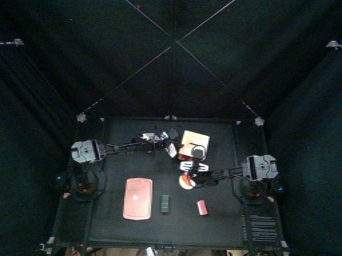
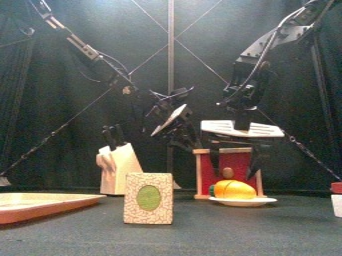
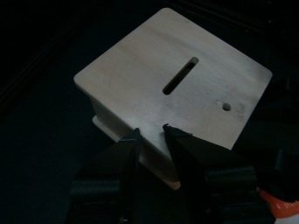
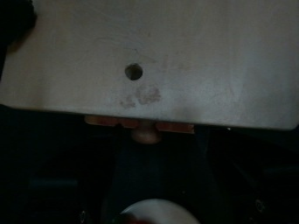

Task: Grab drawer handle

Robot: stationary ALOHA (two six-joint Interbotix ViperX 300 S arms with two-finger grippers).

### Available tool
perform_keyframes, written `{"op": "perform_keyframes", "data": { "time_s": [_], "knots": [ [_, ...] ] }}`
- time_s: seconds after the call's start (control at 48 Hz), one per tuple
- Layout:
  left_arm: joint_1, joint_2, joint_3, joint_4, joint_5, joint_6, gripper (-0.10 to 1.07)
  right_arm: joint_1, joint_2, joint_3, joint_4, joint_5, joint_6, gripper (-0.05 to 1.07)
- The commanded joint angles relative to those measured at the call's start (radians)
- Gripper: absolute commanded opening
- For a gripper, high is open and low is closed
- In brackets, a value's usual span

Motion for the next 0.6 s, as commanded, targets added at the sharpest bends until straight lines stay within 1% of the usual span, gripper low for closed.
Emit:
{"op": "perform_keyframes", "data": {
  "time_s": [0.0, 0.271, 0.583],
  "knots": [
    [0.002, -0.011, -0.017, 0.003, 0.003, 0.002, 0.71, -0.014, -0.015, -0.018, -0.003, -0.005, 0.002, 0.89],
    [0.002, -0.009, 0.0, 0.02, 0.003, 0.002, 0.71, -0.023, -0.008, -0.025, -0.003, -0.005, 0.003, 0.73],
    [-0.003, -0.012, 0.003, 0.021, 0.002, 0.002, 0.71, -0.023, -0.008, -0.035, -0.003, -0.005, 0.0, 0.62]
  ]
}}
